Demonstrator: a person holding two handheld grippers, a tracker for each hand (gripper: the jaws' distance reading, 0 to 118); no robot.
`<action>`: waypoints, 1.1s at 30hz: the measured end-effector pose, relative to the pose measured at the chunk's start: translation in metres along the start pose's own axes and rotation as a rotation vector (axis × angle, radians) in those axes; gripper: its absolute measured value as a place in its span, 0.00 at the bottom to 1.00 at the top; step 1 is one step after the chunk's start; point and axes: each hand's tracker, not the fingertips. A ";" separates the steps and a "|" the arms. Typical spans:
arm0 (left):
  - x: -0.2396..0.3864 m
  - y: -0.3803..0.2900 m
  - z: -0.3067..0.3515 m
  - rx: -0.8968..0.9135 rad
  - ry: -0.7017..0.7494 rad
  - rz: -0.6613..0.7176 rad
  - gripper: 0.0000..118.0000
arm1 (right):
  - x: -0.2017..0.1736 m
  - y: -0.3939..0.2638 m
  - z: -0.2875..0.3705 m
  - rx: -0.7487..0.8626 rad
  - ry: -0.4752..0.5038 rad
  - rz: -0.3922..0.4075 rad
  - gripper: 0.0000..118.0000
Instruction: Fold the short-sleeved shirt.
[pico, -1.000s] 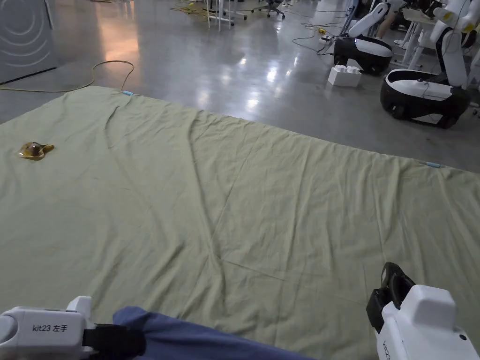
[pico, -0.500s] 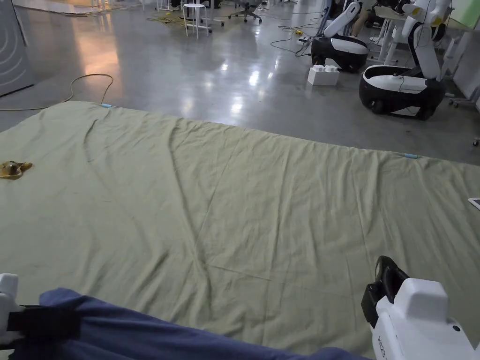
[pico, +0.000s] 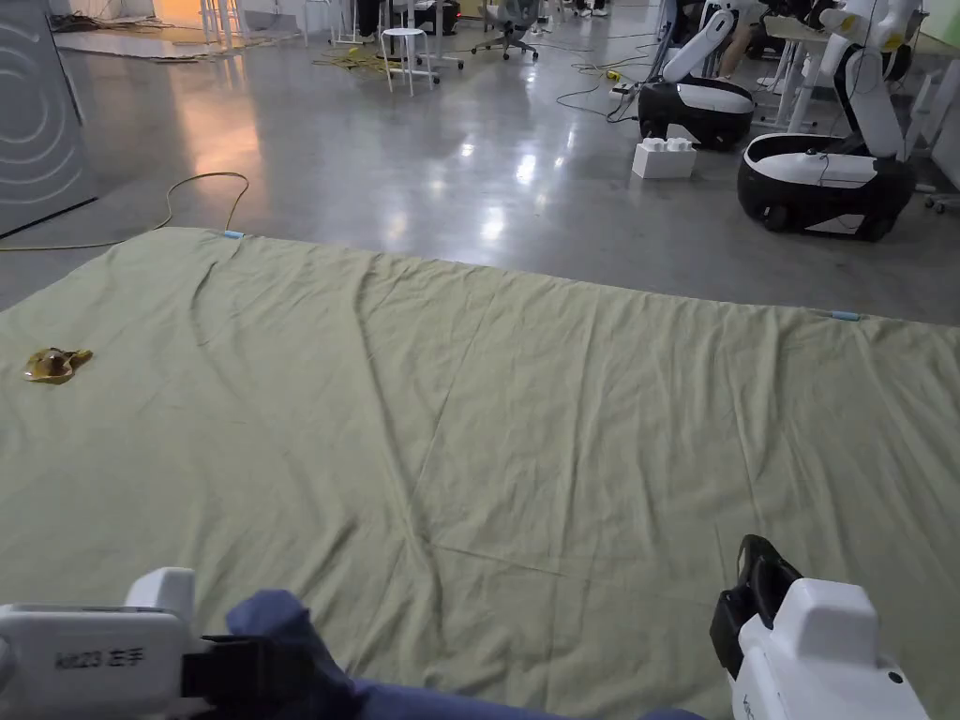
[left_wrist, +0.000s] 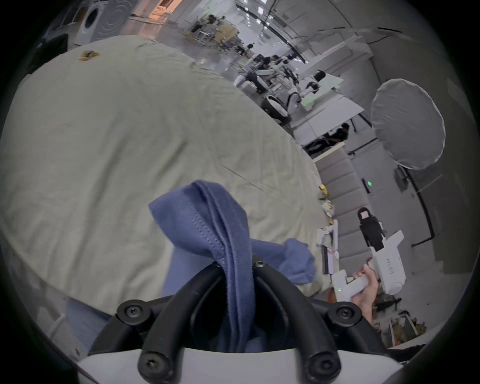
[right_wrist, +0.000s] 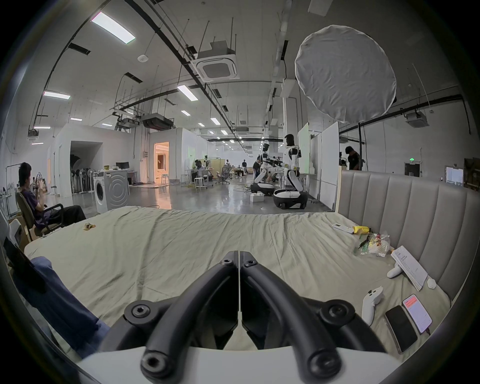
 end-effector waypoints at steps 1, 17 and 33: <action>0.007 -0.002 -0.009 -0.010 -0.007 -0.005 0.09 | 0.000 -0.001 0.000 -0.003 -0.001 -0.002 0.01; 0.052 -0.054 -0.173 -0.183 0.179 0.007 0.12 | 0.017 -0.012 0.015 -0.019 -0.045 -0.024 0.01; 0.035 -0.037 -0.092 -0.035 0.057 -0.063 0.51 | 0.014 -0.012 0.018 -0.019 -0.025 -0.045 0.01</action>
